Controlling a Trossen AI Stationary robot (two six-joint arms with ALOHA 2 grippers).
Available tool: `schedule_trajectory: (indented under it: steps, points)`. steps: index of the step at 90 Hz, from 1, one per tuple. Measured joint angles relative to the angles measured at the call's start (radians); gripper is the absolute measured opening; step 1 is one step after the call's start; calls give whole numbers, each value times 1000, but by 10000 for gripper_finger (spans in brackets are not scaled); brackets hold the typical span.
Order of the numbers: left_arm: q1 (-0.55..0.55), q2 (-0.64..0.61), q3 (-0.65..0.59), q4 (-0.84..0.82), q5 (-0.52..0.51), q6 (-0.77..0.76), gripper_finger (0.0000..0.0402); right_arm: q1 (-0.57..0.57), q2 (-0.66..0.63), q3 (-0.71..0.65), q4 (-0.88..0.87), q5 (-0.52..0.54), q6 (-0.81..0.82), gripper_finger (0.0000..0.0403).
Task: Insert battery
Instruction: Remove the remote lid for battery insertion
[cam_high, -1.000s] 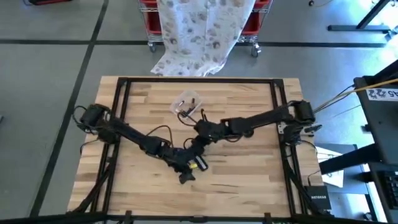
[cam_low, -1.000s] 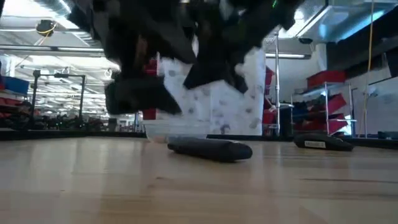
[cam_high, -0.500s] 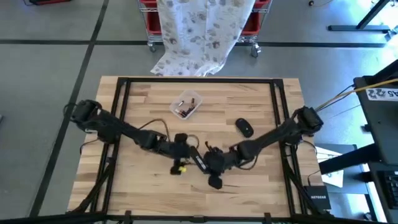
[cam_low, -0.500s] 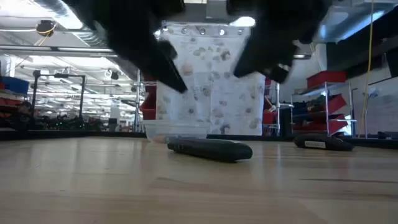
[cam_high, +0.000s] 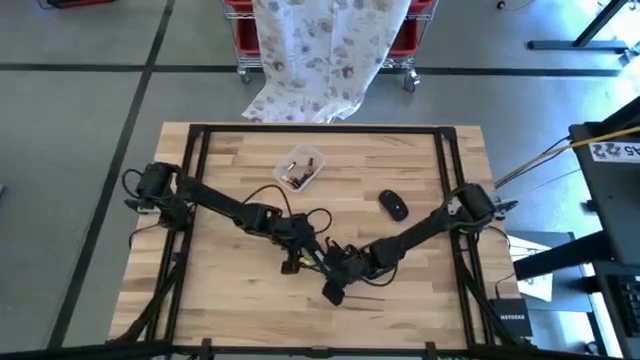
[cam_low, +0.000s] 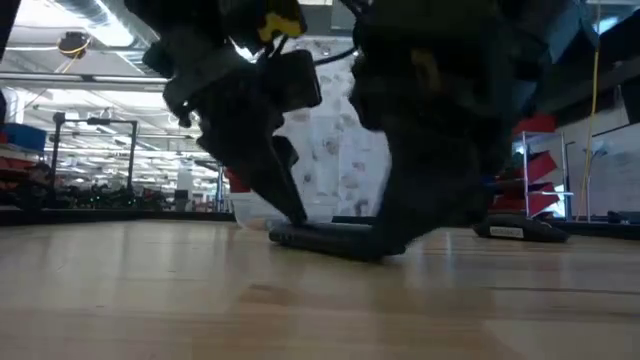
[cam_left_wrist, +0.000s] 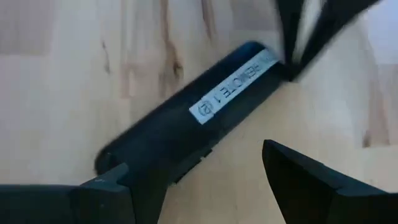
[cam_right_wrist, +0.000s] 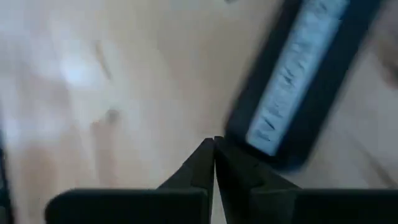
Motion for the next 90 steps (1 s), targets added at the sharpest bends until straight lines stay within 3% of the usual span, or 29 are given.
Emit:
schedule_trajectory:
  steps: [34,45,59,90]
  points:
    - [-144,-9,0,-7,34,-327,233,-8,-145,-5,-316,142,-48,0]
    - [-178,-18,5,-4,41,-504,233,-8,-185,-5,-247,138,-167,0]
    - [-213,-27,13,-48,-41,-563,233,-24,-166,-3,0,57,-336,0]
    - [-250,-28,14,-49,-71,-677,233,-169,-29,-5,102,13,-297,0]
